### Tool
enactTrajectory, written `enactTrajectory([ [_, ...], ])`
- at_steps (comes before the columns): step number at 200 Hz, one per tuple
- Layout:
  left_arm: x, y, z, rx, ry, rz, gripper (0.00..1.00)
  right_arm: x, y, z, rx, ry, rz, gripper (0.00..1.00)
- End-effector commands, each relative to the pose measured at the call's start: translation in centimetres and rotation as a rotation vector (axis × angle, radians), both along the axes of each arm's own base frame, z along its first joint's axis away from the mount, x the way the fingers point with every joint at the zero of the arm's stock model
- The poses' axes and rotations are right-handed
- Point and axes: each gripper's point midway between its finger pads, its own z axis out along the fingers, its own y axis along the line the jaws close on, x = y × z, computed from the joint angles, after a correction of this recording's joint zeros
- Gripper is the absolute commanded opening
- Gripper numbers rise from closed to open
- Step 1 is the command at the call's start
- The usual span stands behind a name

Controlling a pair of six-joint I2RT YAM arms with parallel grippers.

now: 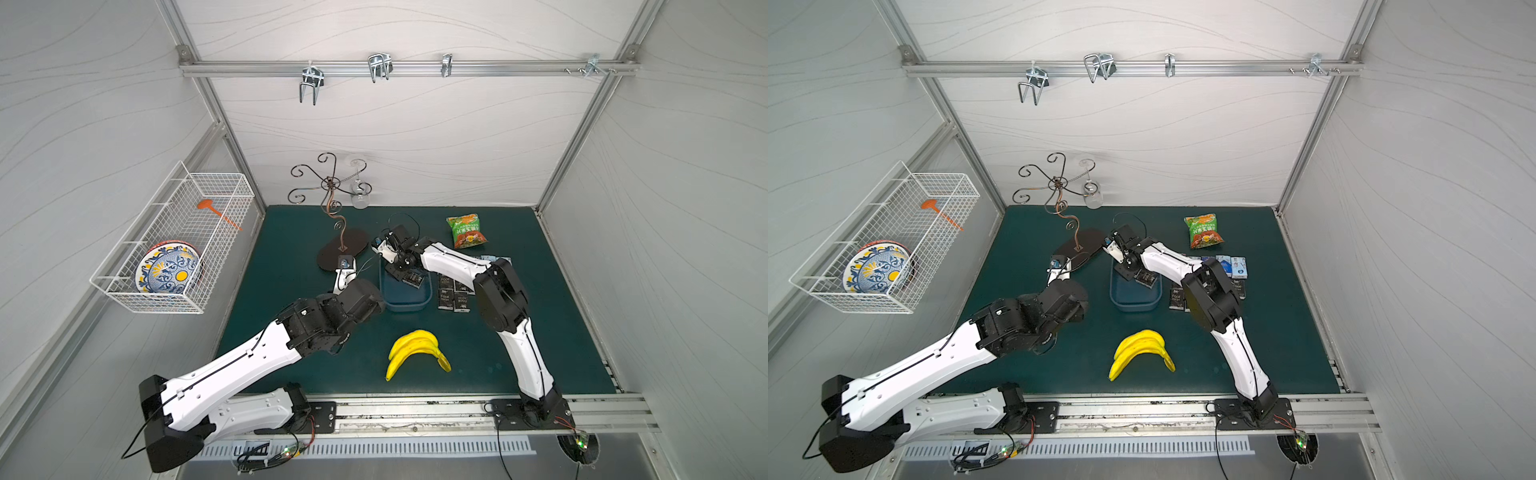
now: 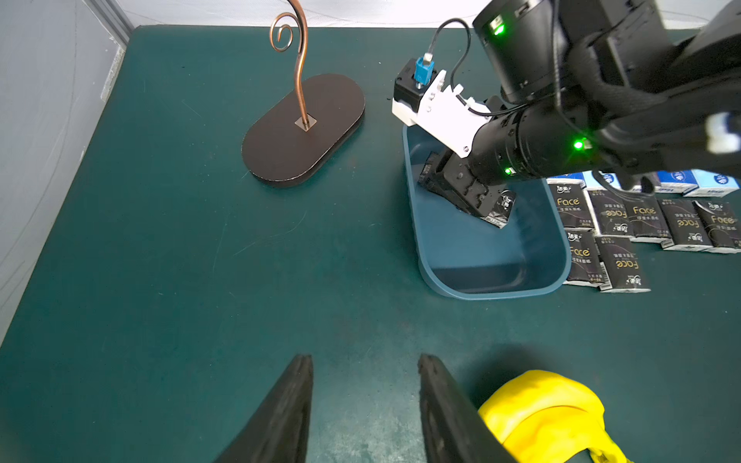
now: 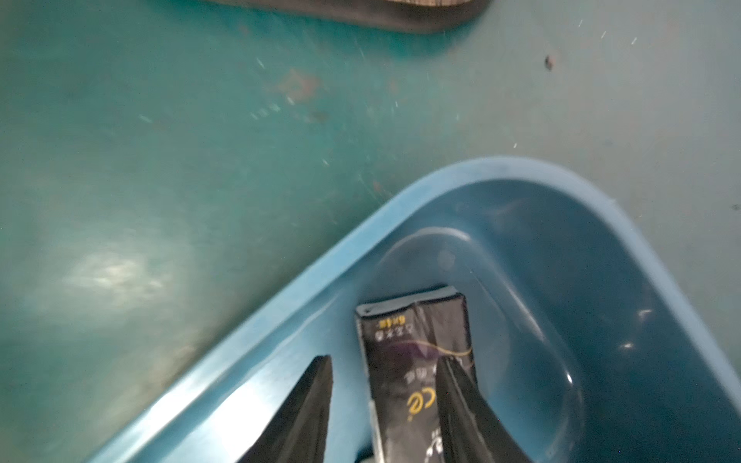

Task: Take the pocket tissues out of the storage box
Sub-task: Pick up the pocket tissues from the storage box, then place the pocket tissues at the center of the board.

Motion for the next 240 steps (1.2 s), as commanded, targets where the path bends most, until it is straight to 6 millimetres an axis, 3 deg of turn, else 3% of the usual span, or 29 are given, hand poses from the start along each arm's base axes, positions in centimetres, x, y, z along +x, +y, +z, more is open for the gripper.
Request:
enactTrajectory([
  [1, 0.1, 0.4, 1.1, -0.007, -0.028, 0.014, 0.47, 0.2, -0.9, -1.6, -0.083, -0.001, -0.003, 0.45],
  [26, 0.1, 0.4, 1.0, -0.006, -0.027, 0.013, 0.47, 0.3, -1.5, -2.8, -0.125, -0.002, -0.004, 0.38],
  [47, 0.0, 0.4, 1.0, -0.007, -0.027, 0.015, 0.47, 0.4, -1.9, -3.5, -0.142, -0.006, -0.015, 0.22],
  [71, 0.0, 0.4, 1.1, -0.013, -0.029, 0.014, 0.47, 0.5, -1.9, -2.7, -0.123, -0.014, -0.040, 0.14],
  [90, 0.0, 0.4, 1.2, -0.014, -0.031, 0.014, 0.47, 0.8, -1.6, -0.6, -0.067, -0.038, -0.057, 0.12],
  [133, -0.1, 0.7, 1.7, -0.019, -0.041, 0.016, 0.47, 1.4, -2.1, 6.6, 0.157, -0.030, -0.147, 0.12],
  [169, 0.0, 0.9, 1.9, -0.012, -0.053, 0.018, 0.48, -0.3, -3.4, 12.7, 0.360, -0.025, -0.191, 0.13],
  [191, 0.1, 0.8, 2.0, -0.013, -0.054, 0.017, 0.48, -1.6, -6.0, 15.6, 0.436, -0.009, -0.250, 0.14],
  [205, 0.1, 0.8, 2.2, -0.017, -0.057, 0.013, 0.48, -2.7, -8.5, 16.3, 0.444, 0.025, -0.327, 0.14],
  [221, 0.1, 1.0, 2.5, -0.016, -0.067, 0.013, 0.48, -5.0, -12.0, 15.7, 0.403, 0.058, -0.432, 0.16],
  [240, 0.0, 1.6, 2.9, -0.007, -0.085, 0.026, 0.48, -9.0, -16.6, 13.5, 0.330, 0.106, -0.569, 0.17],
])
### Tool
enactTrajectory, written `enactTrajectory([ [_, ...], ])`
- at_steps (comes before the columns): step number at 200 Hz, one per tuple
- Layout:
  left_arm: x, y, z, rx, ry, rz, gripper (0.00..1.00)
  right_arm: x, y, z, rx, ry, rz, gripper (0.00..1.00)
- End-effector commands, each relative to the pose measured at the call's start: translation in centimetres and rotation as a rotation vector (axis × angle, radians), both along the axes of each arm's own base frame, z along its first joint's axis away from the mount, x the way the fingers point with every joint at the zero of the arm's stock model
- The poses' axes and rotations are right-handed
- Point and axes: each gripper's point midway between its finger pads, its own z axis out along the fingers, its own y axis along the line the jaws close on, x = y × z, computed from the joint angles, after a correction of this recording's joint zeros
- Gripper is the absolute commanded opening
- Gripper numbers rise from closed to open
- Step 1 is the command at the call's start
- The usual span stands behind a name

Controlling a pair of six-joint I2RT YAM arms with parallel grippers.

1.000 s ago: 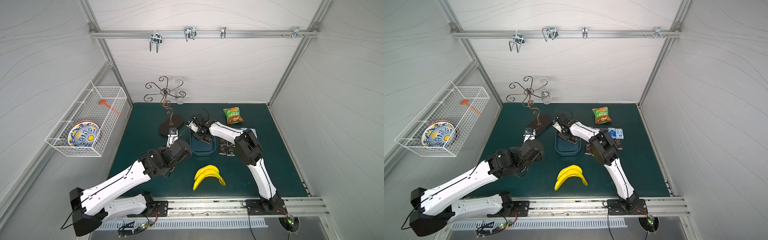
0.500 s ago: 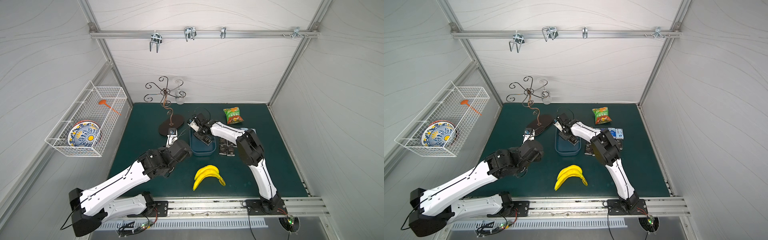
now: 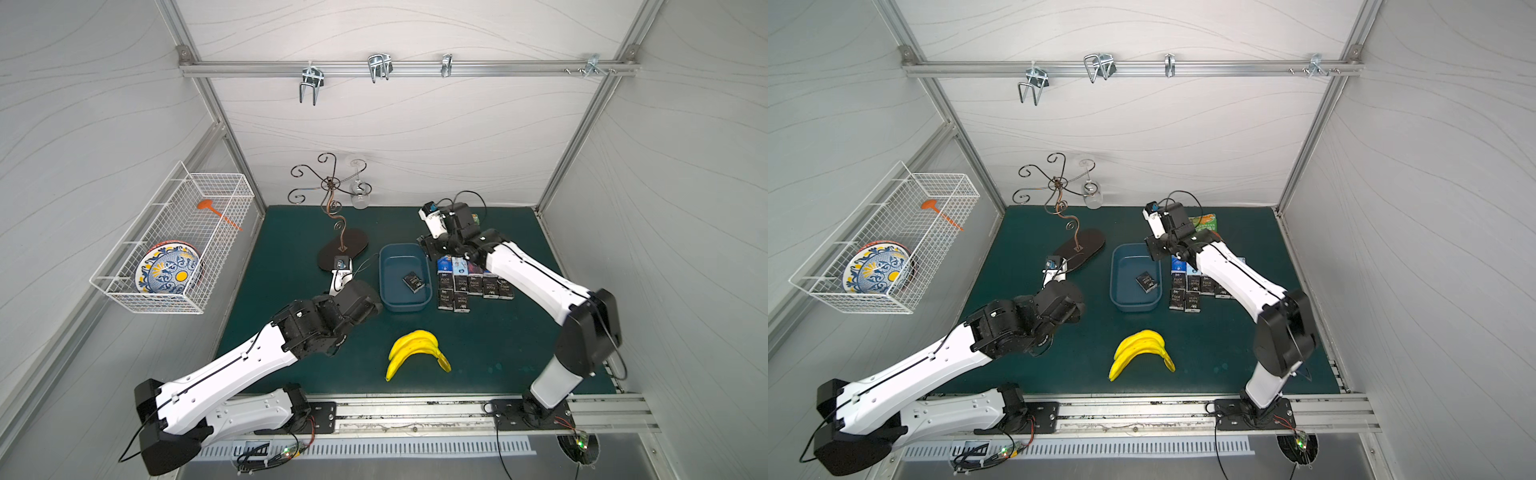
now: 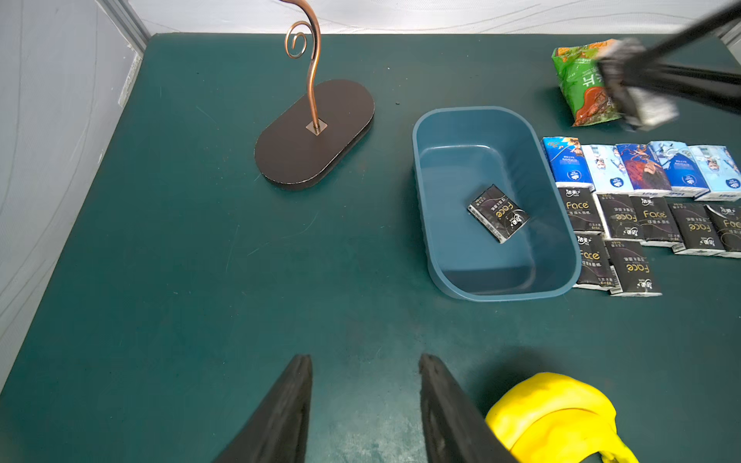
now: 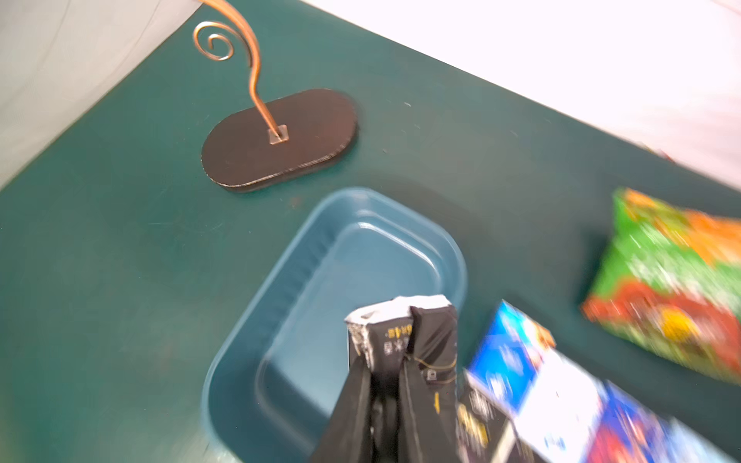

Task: Take the pocket tissues out of the storage box
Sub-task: Place the pocket tissues at the center of the board.

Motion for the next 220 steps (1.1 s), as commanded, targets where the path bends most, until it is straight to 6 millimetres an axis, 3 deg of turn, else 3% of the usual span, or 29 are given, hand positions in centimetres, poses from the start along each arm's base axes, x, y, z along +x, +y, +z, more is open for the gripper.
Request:
enactTrajectory([
  [1, 0.3, 0.8, 2.4, -0.020, -0.070, 0.018, 0.48, -5.0, -5.3, -4.2, -0.068, 0.193, -0.170, 0.17],
  [15, 0.4, 0.7, 2.6, -0.029, -0.074, 0.014, 0.48, -7.9, -8.2, -5.9, -0.097, 0.240, -0.249, 0.17],
  [37, 0.3, -1.2, 1.8, -0.088, -0.040, -0.043, 0.48, -11.1, -12.0, -8.2, -0.134, 0.293, -0.355, 0.18],
  [55, 0.2, -2.9, 0.5, -0.132, 0.000, -0.088, 0.47, -13.0, -13.9, -10.4, -0.124, 0.349, -0.424, 0.19],
  [75, 0.2, -3.3, -0.2, -0.128, 0.024, -0.095, 0.46, -14.5, -15.3, -12.6, -0.141, 0.403, -0.483, 0.19],
  [108, -0.2, -2.9, 0.4, -0.146, 0.011, -0.100, 0.46, -15.7, -16.4, -15.7, -0.172, 0.452, -0.537, 0.19],
  [137, -0.4, -1.9, 0.9, -0.148, -0.012, -0.086, 0.46, -15.6, -16.0, -17.3, -0.170, 0.485, -0.544, 0.29],
  [156, -0.6, -1.6, 0.9, -0.145, -0.012, -0.078, 0.46, -15.3, -15.0, -17.5, -0.137, 0.507, -0.525, 0.40],
  [180, -0.5, -1.5, 0.7, -0.139, -0.008, -0.071, 0.46, -15.1, -13.9, -17.2, -0.098, 0.528, -0.484, 0.46],
  [220, -0.4, -1.7, 0.3, -0.136, 0.007, -0.065, 0.46, -15.6, -16.2, -17.1, -0.082, 0.527, -0.543, 0.48],
])
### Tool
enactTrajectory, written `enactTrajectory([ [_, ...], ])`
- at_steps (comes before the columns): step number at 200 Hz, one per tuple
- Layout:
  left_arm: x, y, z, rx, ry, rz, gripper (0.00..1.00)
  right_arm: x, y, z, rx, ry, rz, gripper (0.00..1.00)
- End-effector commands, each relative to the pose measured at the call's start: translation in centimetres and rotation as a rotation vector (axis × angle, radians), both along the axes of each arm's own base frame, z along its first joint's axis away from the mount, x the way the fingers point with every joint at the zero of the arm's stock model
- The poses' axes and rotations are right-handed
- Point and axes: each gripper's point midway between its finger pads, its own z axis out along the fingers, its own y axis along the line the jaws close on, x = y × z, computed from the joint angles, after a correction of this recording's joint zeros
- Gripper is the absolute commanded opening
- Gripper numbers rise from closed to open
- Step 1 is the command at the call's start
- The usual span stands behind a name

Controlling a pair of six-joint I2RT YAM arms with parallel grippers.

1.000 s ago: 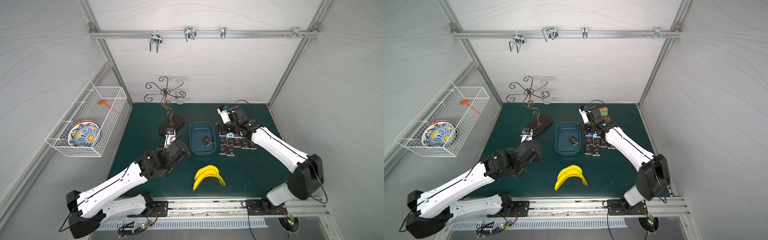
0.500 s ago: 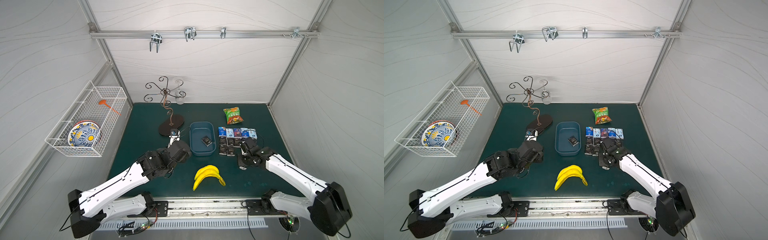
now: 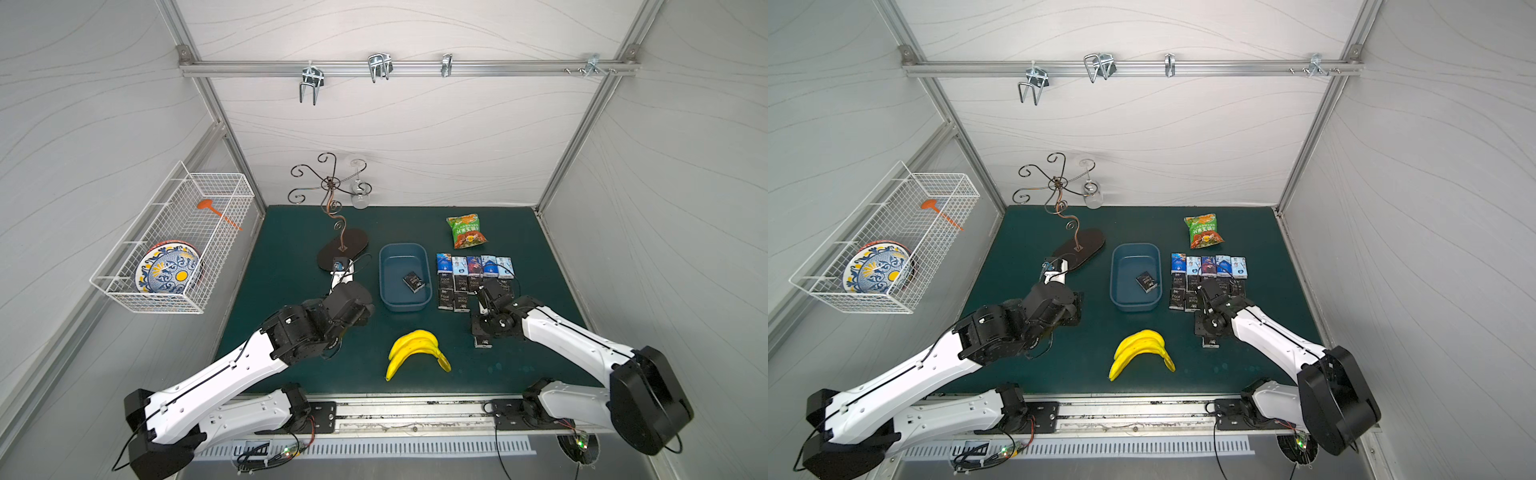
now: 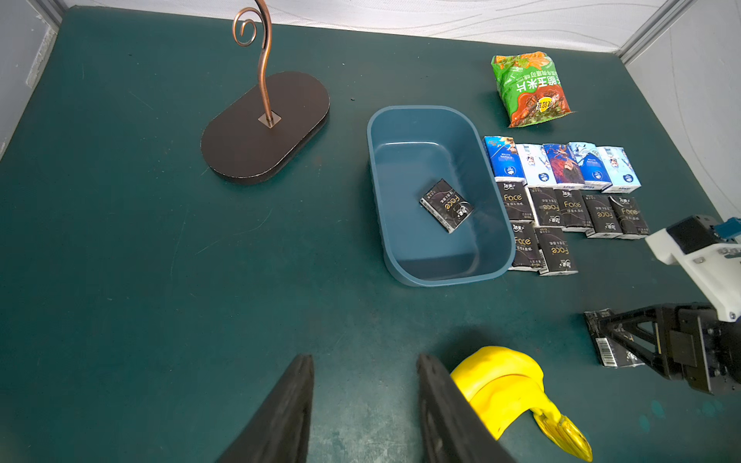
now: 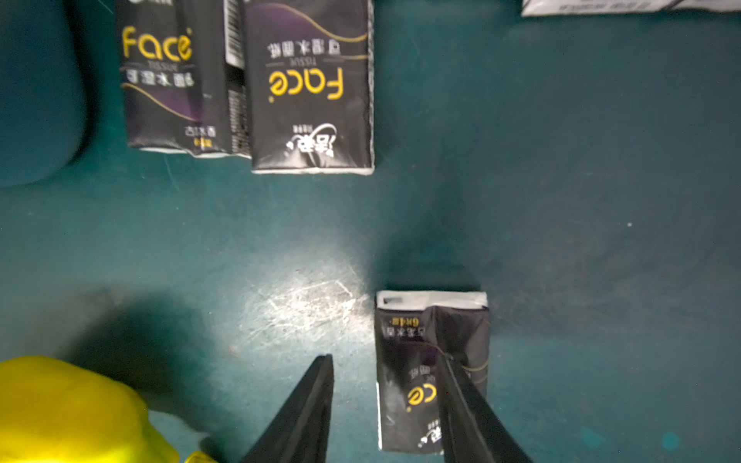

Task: Take the pocket tissues out of the storage box
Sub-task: Move the pocket tissues to the center of the board.

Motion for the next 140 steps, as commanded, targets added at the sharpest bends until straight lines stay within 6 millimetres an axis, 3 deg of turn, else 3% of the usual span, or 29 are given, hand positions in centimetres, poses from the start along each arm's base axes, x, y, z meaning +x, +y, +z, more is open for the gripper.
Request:
enactTrajectory([
  [1, 0.3, -0.1, 0.0, -0.005, -0.005, 0.017, 0.46, -0.1, -1.1, 0.5, 0.035, -0.015, -0.045, 0.48],
  [29, 0.4, -0.8, -0.4, -0.012, 0.012, 0.005, 0.45, -0.7, -2.4, -0.4, 0.101, -0.004, -0.102, 0.49],
  [92, 0.2, -1.4, -0.7, -0.026, 0.031, -0.008, 0.45, -1.6, -2.3, -1.7, 0.129, 0.051, -0.156, 0.48],
  [140, -0.1, -0.9, -0.3, -0.034, 0.023, -0.011, 0.45, -1.8, -3.2, -2.8, 0.075, 0.098, -0.221, 0.31],
])
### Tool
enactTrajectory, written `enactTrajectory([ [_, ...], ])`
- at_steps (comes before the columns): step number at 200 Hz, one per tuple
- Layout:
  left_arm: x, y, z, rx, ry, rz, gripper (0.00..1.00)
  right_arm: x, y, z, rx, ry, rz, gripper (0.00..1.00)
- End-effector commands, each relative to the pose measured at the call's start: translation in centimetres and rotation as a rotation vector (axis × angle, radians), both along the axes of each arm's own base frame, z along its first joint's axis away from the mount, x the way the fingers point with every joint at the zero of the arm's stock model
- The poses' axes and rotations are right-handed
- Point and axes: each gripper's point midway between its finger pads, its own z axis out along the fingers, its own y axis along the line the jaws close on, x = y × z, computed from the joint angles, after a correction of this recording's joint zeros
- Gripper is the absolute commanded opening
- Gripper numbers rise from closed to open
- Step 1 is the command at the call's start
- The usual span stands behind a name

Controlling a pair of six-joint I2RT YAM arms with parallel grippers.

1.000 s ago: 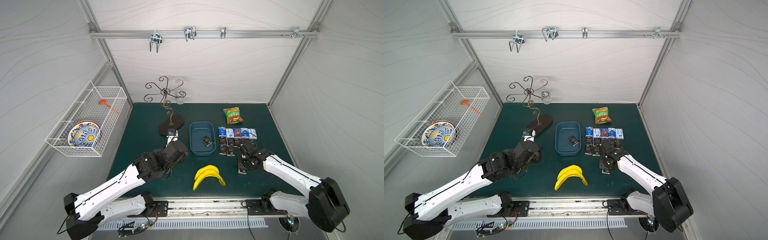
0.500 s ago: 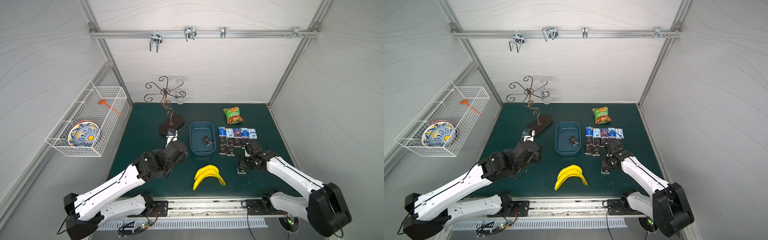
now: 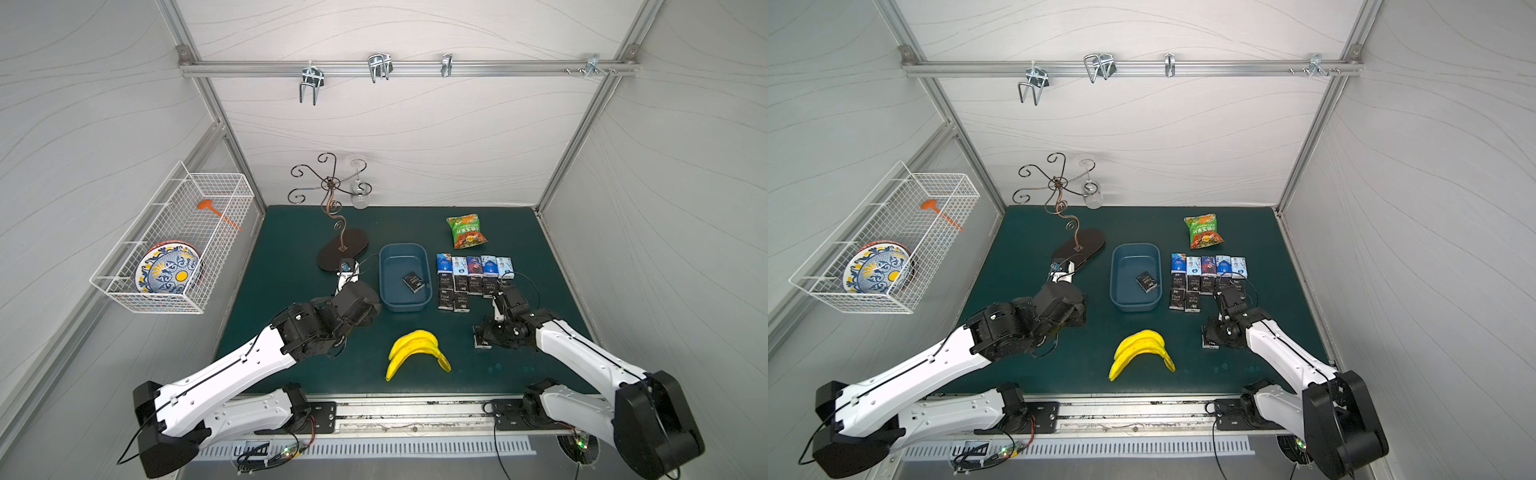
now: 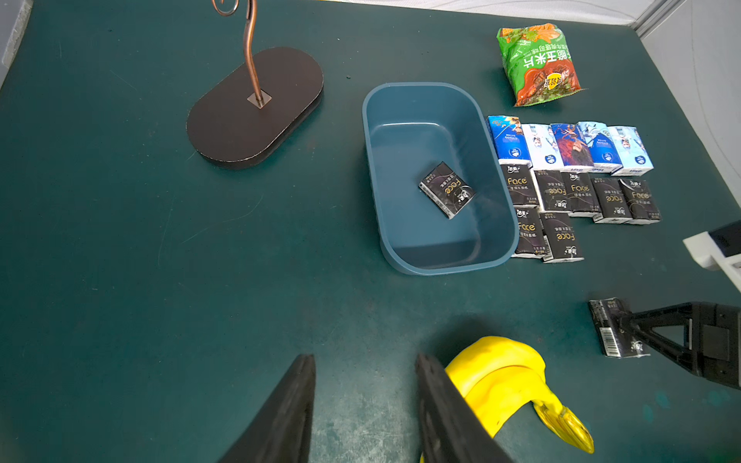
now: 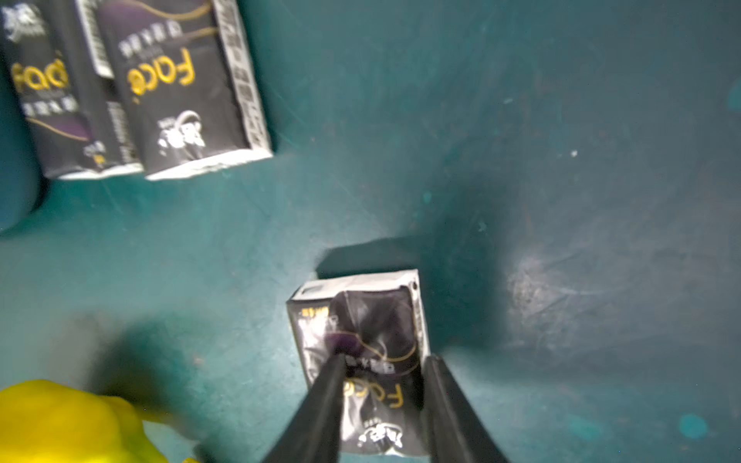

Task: Take the pocket tissues out of the storage box
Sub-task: Move the pocket tissues to the center of the board.

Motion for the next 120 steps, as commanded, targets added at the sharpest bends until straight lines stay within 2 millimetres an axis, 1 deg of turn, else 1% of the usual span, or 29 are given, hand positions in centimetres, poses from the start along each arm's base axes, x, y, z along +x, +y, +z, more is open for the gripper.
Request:
enactTrajectory([
  [1, -0.2, 0.0, 0.9, -0.039, -0.022, -0.003, 0.45, -0.2, -0.6, -0.8, -0.035, 0.051, -0.049, 0.30],
  [20, -0.3, 0.1, 1.1, -0.044, -0.030, -0.005, 0.45, 0.3, -0.6, -1.1, -0.049, 0.074, -0.058, 0.30],
  [51, -0.2, 0.6, 1.5, -0.036, -0.047, -0.001, 0.46, 1.7, -0.5, -0.9, -0.053, 0.070, -0.068, 0.30],
  [95, -0.1, 0.5, 1.9, -0.030, -0.056, -0.001, 0.46, 3.7, -1.3, -1.4, -0.061, 0.095, -0.075, 0.30],
  [120, 0.1, 0.5, 2.0, -0.023, -0.058, 0.002, 0.46, 4.9, -1.8, -1.1, -0.078, 0.084, -0.066, 0.31],
])
